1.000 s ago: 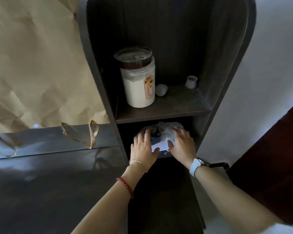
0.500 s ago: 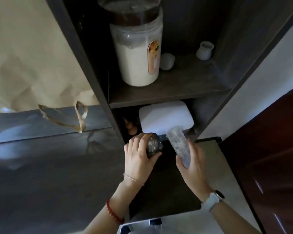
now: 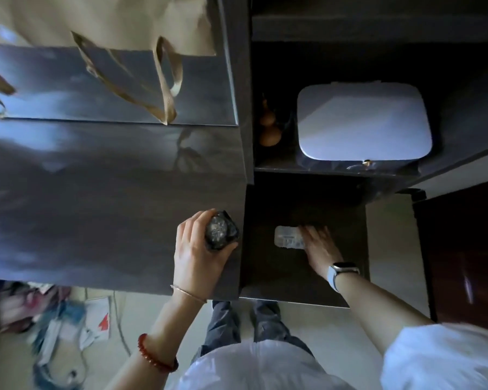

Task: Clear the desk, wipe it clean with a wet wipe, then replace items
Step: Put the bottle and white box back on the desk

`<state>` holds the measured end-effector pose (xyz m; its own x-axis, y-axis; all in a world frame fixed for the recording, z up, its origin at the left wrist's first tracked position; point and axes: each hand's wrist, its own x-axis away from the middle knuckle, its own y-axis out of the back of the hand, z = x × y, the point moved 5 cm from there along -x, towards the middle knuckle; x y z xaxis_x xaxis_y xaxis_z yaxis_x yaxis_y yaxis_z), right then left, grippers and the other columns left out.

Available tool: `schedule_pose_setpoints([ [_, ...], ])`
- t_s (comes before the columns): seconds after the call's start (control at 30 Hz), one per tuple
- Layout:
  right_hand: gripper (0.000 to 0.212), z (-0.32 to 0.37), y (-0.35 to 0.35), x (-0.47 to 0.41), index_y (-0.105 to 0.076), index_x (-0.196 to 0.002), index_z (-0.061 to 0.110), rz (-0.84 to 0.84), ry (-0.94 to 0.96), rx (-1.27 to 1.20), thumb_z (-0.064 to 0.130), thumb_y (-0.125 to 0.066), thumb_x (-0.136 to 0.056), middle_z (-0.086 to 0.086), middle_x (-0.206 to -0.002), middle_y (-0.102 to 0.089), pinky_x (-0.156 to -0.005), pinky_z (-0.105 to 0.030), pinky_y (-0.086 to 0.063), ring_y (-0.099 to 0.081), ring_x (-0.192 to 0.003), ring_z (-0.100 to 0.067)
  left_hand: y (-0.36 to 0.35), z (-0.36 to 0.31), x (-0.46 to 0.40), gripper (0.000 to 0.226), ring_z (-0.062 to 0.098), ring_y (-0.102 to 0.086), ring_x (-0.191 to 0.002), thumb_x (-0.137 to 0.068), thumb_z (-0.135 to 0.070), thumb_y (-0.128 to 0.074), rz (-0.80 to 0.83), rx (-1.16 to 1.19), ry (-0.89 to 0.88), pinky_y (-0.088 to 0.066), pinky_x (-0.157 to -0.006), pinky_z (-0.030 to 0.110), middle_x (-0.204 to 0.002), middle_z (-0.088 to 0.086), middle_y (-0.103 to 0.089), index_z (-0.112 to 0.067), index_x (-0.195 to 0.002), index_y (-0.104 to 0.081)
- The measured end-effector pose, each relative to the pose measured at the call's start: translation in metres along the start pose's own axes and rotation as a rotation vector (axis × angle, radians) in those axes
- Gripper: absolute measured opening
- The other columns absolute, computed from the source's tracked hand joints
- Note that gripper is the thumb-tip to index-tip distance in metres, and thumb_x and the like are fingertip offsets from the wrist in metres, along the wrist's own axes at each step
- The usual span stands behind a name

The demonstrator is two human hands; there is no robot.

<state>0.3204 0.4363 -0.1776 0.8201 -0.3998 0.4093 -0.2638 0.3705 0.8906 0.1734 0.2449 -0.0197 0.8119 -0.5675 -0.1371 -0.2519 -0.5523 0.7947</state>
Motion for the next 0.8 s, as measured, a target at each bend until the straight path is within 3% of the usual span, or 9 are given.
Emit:
schedule_pose_setpoints([
  [0.13, 0.07, 0.0, 0.003, -0.007, -0.013, -0.145, 0.01, 0.034, -0.002, 0.046, -0.006, -0.044, -0.083, -0.011, -0.147, -0.026, -0.113, -0.037, -0.015, -0.019, -0.137, -0.031, -0.001, 0.007, 0.004, 0.068, 0.02, -0.043, -0.102, -0.053, -0.016, -0.087, -0.006, 0.002, 0.003, -0.035, -0.091, 0.024, -0.107, 0.015, -0.062, -0.009, -0.111, -0.052],
  [0.27, 0.069, 0.003, 0.007, 0.0, -0.013, -0.145, 0.011, 0.013, -0.035, -0.001, 0.003, -0.048, -0.087, -0.011, -0.153, -0.014, -0.115, -0.04, -0.009, -0.01, -0.142, -0.028, 0.002, 0.002, 0.002, 0.068, 0.019, -0.043, -0.102, -0.052, -0.016, -0.087, -0.01, -0.003, -0.003, -0.042, -0.089, 0.033, -0.107, 0.014, -0.062, -0.008, -0.111, -0.054],
  [0.37, 0.061, 0.018, 0.026, 0.017, -0.043, -0.132, 0.002, -0.127, -0.028, -0.217, 0.0, -0.066, -0.075, -0.02, -0.142, -0.038, -0.105, -0.047, -0.034, -0.039, -0.128, -0.039, 0.006, -0.002, -0.004, 0.067, 0.018, -0.044, -0.103, -0.053, -0.016, -0.087, -0.025, 0.018, -0.001, -0.041, -0.089, 0.033, -0.108, 0.012, -0.062, -0.009, -0.111, -0.055],
  [0.43, 0.047, 0.033, 0.044, 0.032, -0.054, -0.121, 0.001, -0.236, -0.002, -0.371, 0.0, -0.067, -0.076, -0.019, -0.129, -0.052, -0.099, -0.044, -0.043, -0.051, -0.118, -0.036, 0.011, -0.004, -0.007, 0.068, 0.017, -0.043, -0.102, -0.052, -0.015, -0.087, -0.037, 0.055, 0.002, -0.04, -0.09, 0.029, -0.107, 0.012, -0.062, -0.013, -0.111, -0.053],
  [0.6, 0.033, 0.097, 0.094, 0.056, -0.054, -0.123, 0.011, -0.302, 0.107, -0.528, 0.016, -0.049, -0.09, -0.005, -0.124, -0.057, -0.099, -0.023, -0.035, -0.05, -0.118, -0.017, 0.046, 0.006, -0.008, 0.068, 0.014, -0.043, -0.1, -0.049, -0.014, -0.088, -0.076, 0.099, 0.033, -0.03, -0.089, 0.017, -0.106, 0.01, -0.063, -0.01, -0.11, -0.057],
  [0.73, 0.031, 0.167, 0.128, 0.042, -0.057, -0.119, 0.011, -0.325, 0.243, -0.517, 0.017, -0.049, -0.09, 0.0, -0.117, -0.058, -0.095, -0.008, -0.027, -0.045, -0.112, -0.004, 0.093, 0.045, -0.009, 0.067, 0.019, -0.047, -0.103, -0.05, -0.014, -0.087, -0.125, 0.11, 0.139, -0.027, -0.089, 0.012, -0.108, 0.007, -0.062, -0.009, -0.111, -0.058],
  [0.8, 0.032, 0.21, 0.136, 0.025, -0.061, -0.111, 0.008, -0.342, 0.314, -0.507, 0.022, -0.045, -0.086, -0.005, -0.107, -0.063, -0.092, -0.013, -0.034, -0.047, -0.103, -0.007, 0.12, 0.079, -0.01, 0.066, 0.024, -0.05, -0.103, -0.051, -0.013, -0.086, -0.163, 0.117, 0.206, -0.026, -0.087, 0.011, -0.108, 0.007, -0.061, -0.01, -0.111, -0.058],
])
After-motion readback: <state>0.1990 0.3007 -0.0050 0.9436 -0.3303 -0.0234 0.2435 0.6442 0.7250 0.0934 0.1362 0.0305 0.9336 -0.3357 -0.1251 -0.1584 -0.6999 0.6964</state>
